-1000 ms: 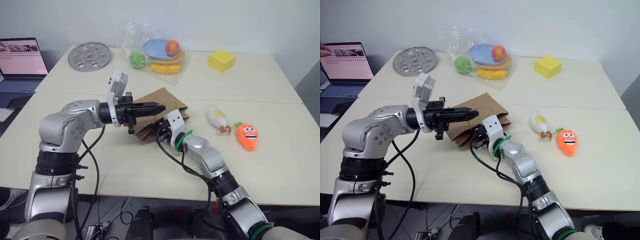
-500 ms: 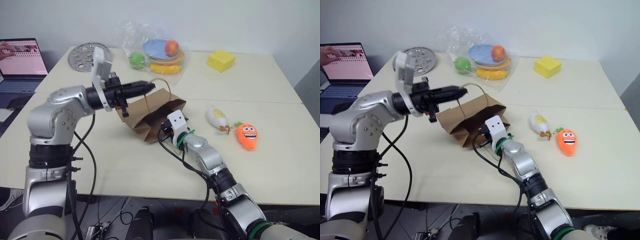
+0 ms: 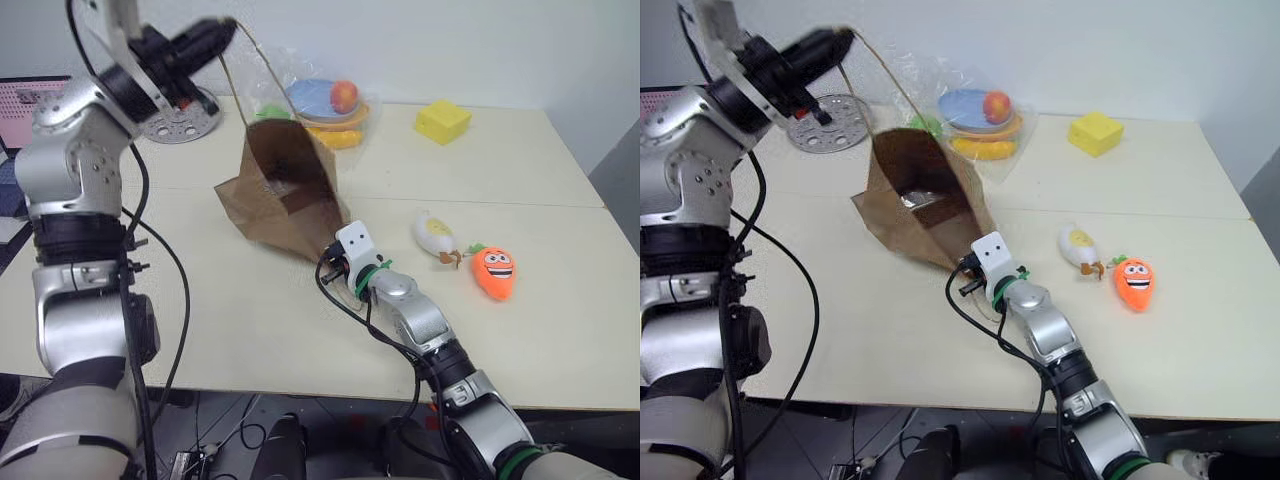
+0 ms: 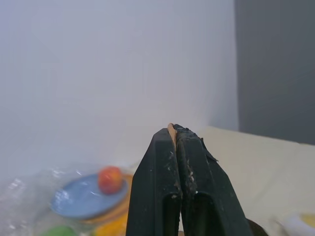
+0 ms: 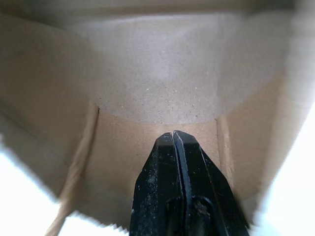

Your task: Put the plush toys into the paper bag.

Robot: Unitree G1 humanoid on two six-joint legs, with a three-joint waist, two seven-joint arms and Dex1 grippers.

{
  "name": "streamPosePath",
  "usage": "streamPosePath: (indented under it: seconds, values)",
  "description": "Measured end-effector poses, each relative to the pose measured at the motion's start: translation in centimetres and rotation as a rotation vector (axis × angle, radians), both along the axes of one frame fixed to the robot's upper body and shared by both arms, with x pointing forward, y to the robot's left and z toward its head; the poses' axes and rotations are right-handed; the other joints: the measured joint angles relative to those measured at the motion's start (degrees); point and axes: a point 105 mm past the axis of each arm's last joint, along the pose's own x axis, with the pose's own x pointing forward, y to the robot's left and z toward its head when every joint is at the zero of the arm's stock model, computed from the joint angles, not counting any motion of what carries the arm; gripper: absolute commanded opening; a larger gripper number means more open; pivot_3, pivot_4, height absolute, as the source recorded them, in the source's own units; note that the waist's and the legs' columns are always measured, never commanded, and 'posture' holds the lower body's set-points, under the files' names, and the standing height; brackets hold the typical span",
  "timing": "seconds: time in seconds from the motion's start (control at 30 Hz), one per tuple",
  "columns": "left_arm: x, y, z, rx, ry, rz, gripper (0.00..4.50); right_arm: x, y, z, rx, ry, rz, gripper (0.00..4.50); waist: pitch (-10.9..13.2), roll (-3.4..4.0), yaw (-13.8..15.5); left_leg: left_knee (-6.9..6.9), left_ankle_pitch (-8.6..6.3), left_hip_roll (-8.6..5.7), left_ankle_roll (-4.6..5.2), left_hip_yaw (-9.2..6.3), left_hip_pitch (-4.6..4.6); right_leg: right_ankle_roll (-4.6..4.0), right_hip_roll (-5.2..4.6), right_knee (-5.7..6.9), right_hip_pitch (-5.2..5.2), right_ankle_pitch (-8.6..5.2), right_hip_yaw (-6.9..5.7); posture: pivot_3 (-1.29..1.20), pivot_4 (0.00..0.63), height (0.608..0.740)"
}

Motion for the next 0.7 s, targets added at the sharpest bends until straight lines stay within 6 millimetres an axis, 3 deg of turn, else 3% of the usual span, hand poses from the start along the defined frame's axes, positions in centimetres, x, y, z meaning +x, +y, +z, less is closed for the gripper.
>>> streamPosePath:
  seconds: [0.1, 0.23, 0.43, 0.53, 0.6, 0.7]
  values:
    - [0.9, 0.1, -0.6, -0.046, 0.021, 0.019, 0.0, 0.0, -0.1, -0.1, -0.001, 0.004, -0.001, 0.04, 0.0, 0.0, -0.2, 0.0, 0.0, 0.0, 0.0, 0.01, -0.04, 0.0, 0.0, 0.01, -0.04, 0.0, 0.01, 0.0, 0.15, 0.74]
    - [0.5, -0.3, -1.4, 0.001, 0.023, -0.015, 0.0, 0.0, -0.2, -0.1, -0.002, 0.008, 0.0, 0.04, 0.0, 0.0, -0.2, -0.05, 0.01, 0.0, -0.01, 0.01, -0.02, 0.0, 0.0, 0.03, -0.05, 0.01, 0.01, 0.0, 0.15, 0.74]
    - [-0.3, -1.8, -5.4, 0.122, 0.108, -0.116, 0.0, -0.5, -0.7, 0.5, 0.026, 0.012, 0.023, 0.04, 0.0, 0.0, -0.2, -0.05, 0.03, 0.0, -0.04, 0.02, -0.04, 0.0, 0.0, 0.05, -0.07, 0.02, 0.03, 0.0, 0.15, 0.74]
    - [-1.6, -2.6, -6.7, 0.198, 0.122, -0.177, 0.0, -1.4, -1.0, 2.7, 0.069, -0.037, 0.078, 0.04, 0.0, 0.02, -0.3, -0.07, 0.02, 0.02, -0.04, 0.04, -0.1, 0.0, 0.0, 0.06, -0.16, 0.02, 0.06, 0.0, 0.15, 0.74]
    - [-2.0, -3.2, -7.7, 0.224, 0.154, -0.214, 0.0, -2.1, -1.1, 5.2, 0.121, -0.078, 0.115, 0.04, 0.0, 0.01, -0.3, -0.07, 0.03, 0.03, -0.04, 0.03, -0.11, 0.0, 0.0, 0.18, -0.22, 0.01, 0.04, 0.0, 0.15, 0.74]
    - [-2.3, -3.4, -7.8, 0.232, 0.166, -0.235, 0.0, -4.0, -1.0, 7.8, 0.159, -0.113, 0.209, 0.04, 0.0, 0.01, -0.2, -0.07, 0.03, 0.03, -0.04, 0.03, -0.1, 0.0, 0.01, 0.2, -0.23, 0.01, 0.05, 0.0, 0.15, 0.74]
